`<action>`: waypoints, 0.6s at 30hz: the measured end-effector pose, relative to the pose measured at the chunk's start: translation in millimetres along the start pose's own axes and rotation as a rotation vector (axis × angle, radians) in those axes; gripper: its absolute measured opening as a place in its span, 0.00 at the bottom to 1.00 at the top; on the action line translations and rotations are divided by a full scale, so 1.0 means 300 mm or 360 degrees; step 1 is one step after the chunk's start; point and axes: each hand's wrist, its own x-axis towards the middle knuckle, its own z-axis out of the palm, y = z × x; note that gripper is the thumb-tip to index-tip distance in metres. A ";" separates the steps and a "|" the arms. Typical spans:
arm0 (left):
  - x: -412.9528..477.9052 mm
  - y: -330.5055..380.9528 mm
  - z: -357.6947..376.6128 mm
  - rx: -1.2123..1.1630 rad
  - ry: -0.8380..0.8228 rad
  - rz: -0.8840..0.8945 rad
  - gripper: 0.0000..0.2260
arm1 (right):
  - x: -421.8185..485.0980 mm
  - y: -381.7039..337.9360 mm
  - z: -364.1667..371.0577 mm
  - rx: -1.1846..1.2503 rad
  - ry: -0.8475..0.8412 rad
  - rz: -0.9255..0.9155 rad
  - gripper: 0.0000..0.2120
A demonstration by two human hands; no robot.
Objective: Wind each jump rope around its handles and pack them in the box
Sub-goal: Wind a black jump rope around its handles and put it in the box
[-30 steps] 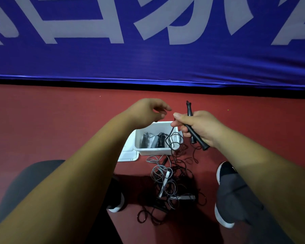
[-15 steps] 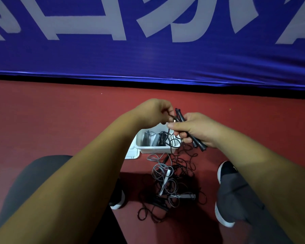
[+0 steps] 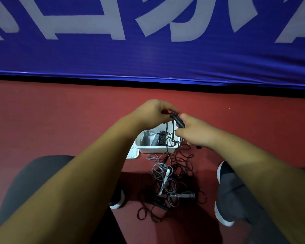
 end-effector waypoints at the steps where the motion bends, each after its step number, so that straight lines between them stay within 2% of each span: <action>1: 0.000 0.003 0.000 0.0027 0.0015 0.0011 0.09 | -0.001 -0.002 0.003 -0.0010 0.0004 0.0007 0.06; 3: 0.003 0.007 0.006 0.0134 0.0083 0.0003 0.05 | -0.002 -0.001 0.008 0.0014 0.0010 0.0028 0.06; 6: 0.011 0.014 0.017 0.0219 0.0190 -0.0075 0.05 | 0.003 0.000 0.010 0.0008 0.0084 0.0030 0.06; 12: 0.015 0.010 0.006 0.0105 0.0415 -0.0193 0.03 | 0.005 0.011 0.010 -0.0112 0.0334 -0.0050 0.06; 15: 0.023 0.018 0.003 0.0075 0.0498 -0.0238 0.05 | 0.005 0.010 0.007 -0.0155 0.0488 -0.0164 0.12; 18: 0.024 0.036 -0.012 -0.0154 0.0536 -0.0335 0.09 | 0.005 0.001 -0.004 -0.0136 0.0609 -0.0216 0.16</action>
